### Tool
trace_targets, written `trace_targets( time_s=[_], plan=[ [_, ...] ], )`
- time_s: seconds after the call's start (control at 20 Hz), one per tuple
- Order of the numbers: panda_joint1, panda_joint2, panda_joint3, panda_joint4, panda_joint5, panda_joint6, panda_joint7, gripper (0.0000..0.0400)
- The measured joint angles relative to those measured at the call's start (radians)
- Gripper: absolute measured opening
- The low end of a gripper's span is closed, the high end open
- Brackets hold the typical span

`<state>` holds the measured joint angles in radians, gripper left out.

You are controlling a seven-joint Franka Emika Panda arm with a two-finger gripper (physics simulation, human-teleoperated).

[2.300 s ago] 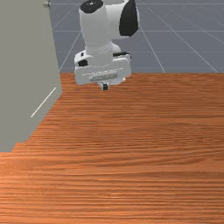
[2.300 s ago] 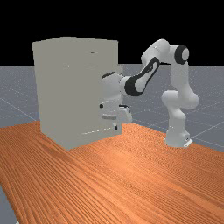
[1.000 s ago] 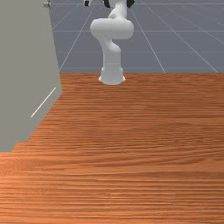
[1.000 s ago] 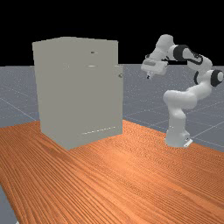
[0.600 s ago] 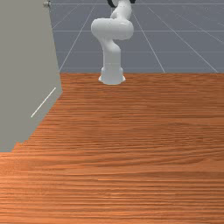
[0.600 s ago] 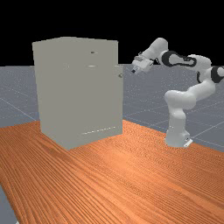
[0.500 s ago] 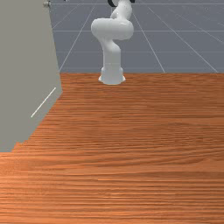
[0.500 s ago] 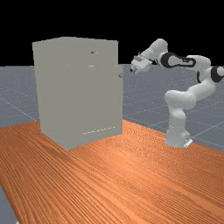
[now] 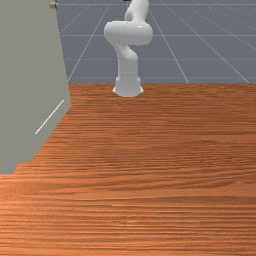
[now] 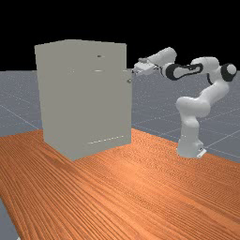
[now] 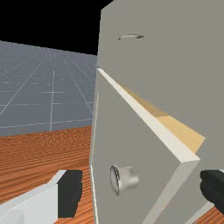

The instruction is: Open the cabinet door

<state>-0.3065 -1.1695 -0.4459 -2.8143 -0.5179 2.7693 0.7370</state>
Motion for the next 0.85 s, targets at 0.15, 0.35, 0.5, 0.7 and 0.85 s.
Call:
trace_targets(
  time_s=[0.15, 0.35, 0.5, 0.7, 0.85],
  plan=[
    [0.003, 0.112, -0.009, -0.003, -0.018, 0.104, 0.017, 0.0400],
    [-0.001, 0.135, -0.003, -0.014, -0.032, 0.132, 0.022, 0.0400],
    [-0.005, 0.094, 0.088, -0.056, -0.013, 0.118, 0.104, 0.0400],
    [-0.011, 0.085, 0.283, -0.079, 0.024, 0.104, 0.263, 0.0400],
    [-0.023, 0.140, 0.470, -0.061, 0.063, 0.133, 0.436, 0.0400]
  ],
)
